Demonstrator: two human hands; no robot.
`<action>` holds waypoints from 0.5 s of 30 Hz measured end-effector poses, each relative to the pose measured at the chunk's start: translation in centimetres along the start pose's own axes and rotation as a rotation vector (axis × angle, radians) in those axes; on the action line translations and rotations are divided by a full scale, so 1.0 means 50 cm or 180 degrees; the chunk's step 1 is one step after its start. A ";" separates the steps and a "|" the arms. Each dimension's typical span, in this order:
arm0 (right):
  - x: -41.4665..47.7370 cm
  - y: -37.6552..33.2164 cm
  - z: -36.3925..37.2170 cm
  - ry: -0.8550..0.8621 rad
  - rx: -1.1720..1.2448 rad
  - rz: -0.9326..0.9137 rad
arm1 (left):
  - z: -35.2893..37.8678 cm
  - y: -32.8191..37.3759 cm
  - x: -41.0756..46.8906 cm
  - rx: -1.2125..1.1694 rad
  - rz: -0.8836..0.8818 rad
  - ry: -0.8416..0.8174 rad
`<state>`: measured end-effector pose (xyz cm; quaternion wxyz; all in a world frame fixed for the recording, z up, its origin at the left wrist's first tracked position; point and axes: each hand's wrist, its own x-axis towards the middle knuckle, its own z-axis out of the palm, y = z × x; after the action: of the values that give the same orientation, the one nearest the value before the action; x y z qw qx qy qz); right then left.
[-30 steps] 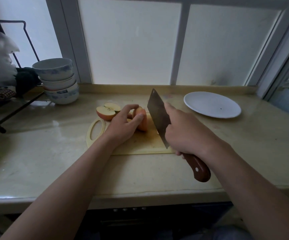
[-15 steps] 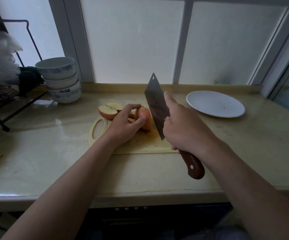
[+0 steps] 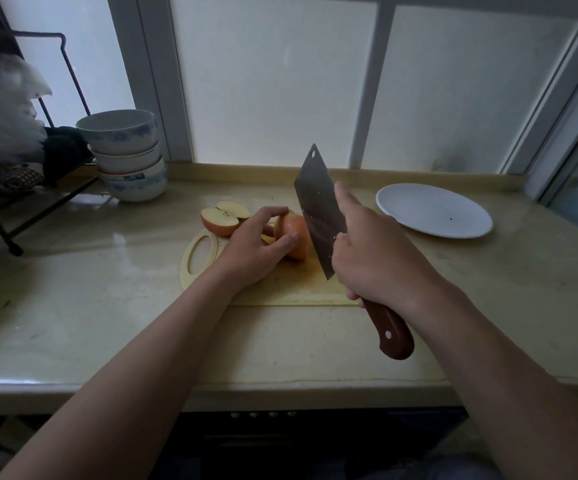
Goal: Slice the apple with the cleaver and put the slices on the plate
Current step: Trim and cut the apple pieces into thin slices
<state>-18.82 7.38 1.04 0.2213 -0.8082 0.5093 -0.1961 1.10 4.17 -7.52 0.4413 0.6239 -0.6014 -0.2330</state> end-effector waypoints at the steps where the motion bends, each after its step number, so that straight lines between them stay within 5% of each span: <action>1: 0.000 0.000 0.000 -0.0007 -0.0016 -0.0001 | 0.000 0.000 0.000 -0.0008 0.0003 -0.0003; 15: -0.046 -0.015 -0.020 -0.0349 -0.0367 0.0085 | 0.004 0.002 0.001 0.0016 -0.0014 -0.0033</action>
<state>-19.75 9.61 2.09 0.2044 -0.8222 0.5177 -0.1189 0.91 4.06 -7.54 0.4361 0.6252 -0.6028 -0.2357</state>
